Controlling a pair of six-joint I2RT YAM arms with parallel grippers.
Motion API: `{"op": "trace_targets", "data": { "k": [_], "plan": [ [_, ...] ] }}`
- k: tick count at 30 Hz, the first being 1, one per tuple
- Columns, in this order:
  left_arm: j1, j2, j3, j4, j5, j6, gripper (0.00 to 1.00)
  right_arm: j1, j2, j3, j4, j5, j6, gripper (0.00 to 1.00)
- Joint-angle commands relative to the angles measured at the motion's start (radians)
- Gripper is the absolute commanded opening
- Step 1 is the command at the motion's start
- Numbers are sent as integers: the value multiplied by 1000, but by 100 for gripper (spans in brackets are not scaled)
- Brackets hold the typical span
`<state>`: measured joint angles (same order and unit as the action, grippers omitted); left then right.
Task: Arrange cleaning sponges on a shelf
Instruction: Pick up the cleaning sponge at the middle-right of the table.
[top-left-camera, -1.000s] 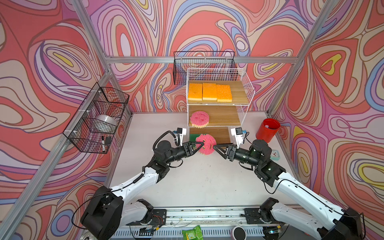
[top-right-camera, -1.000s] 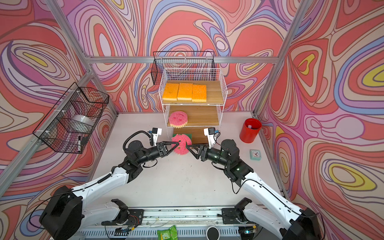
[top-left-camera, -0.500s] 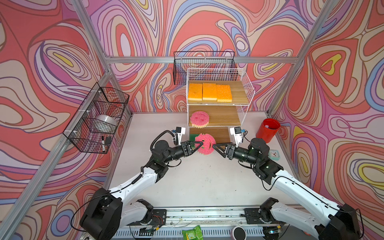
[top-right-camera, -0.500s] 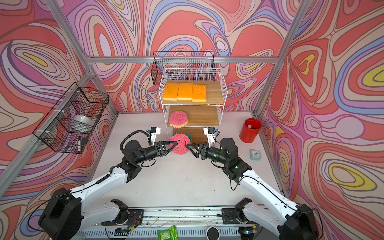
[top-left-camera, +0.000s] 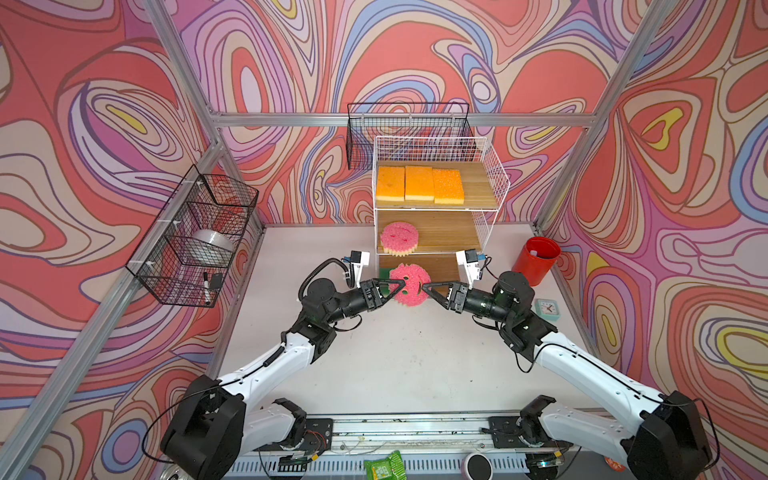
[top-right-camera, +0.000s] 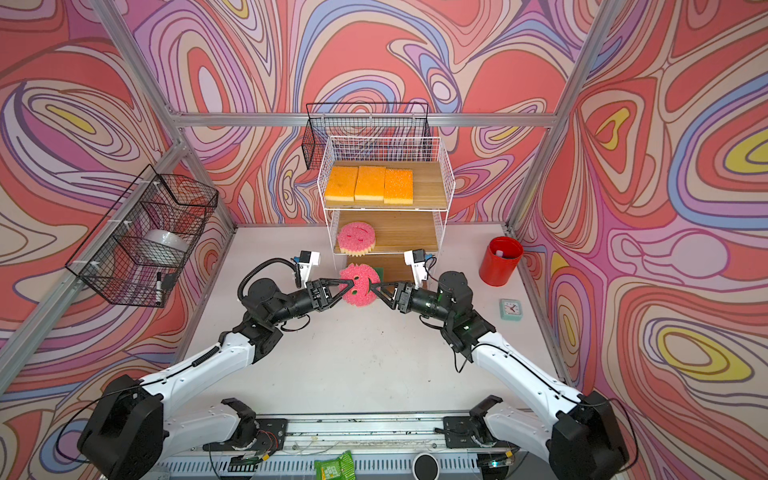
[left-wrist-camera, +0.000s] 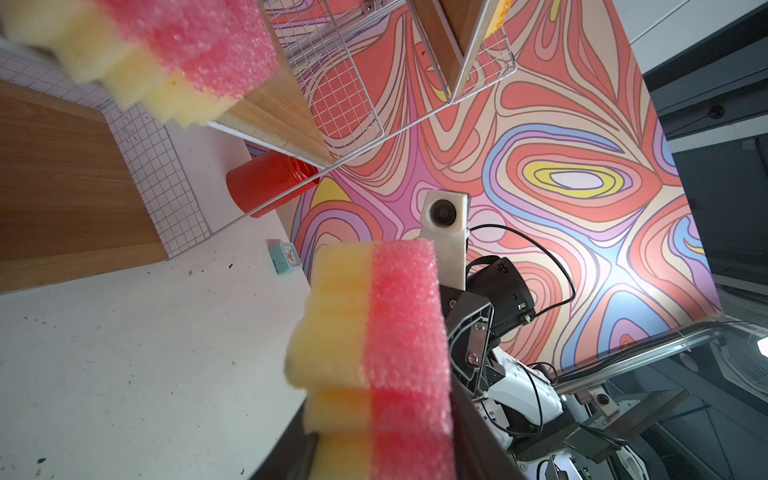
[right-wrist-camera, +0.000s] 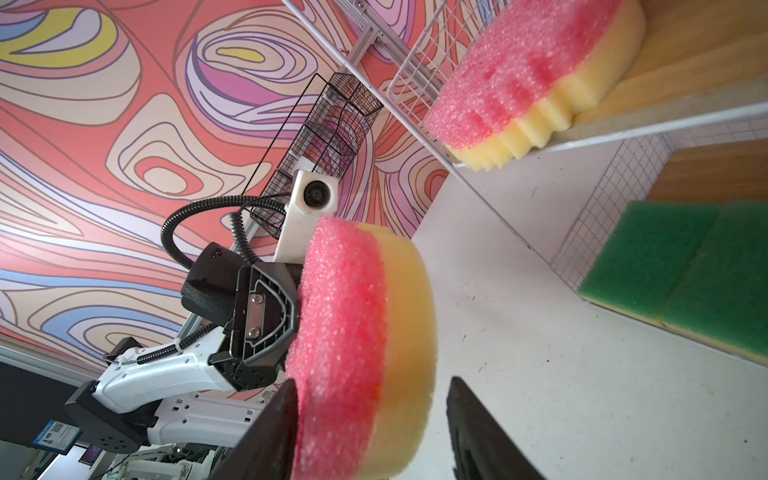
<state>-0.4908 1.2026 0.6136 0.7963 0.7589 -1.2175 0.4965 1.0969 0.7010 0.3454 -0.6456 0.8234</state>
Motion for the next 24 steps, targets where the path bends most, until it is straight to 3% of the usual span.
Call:
{"op": "trace_targets", "data": {
  "k": [1,17,21,24],
  "plan": [
    [7,11,31,80,21,-27,42,-11,5,-1,48,-29,20,56],
    [11,48,29,104,17,-38,46,-19,37,-7,91,-40,48,40],
    [13,53,27,104,17,-36,60,-25,31,-17,91,-28,49,36],
    [16,49,20,90,5,-23,80,-27,34,-18,89,-20,52,35]
  ]
}}
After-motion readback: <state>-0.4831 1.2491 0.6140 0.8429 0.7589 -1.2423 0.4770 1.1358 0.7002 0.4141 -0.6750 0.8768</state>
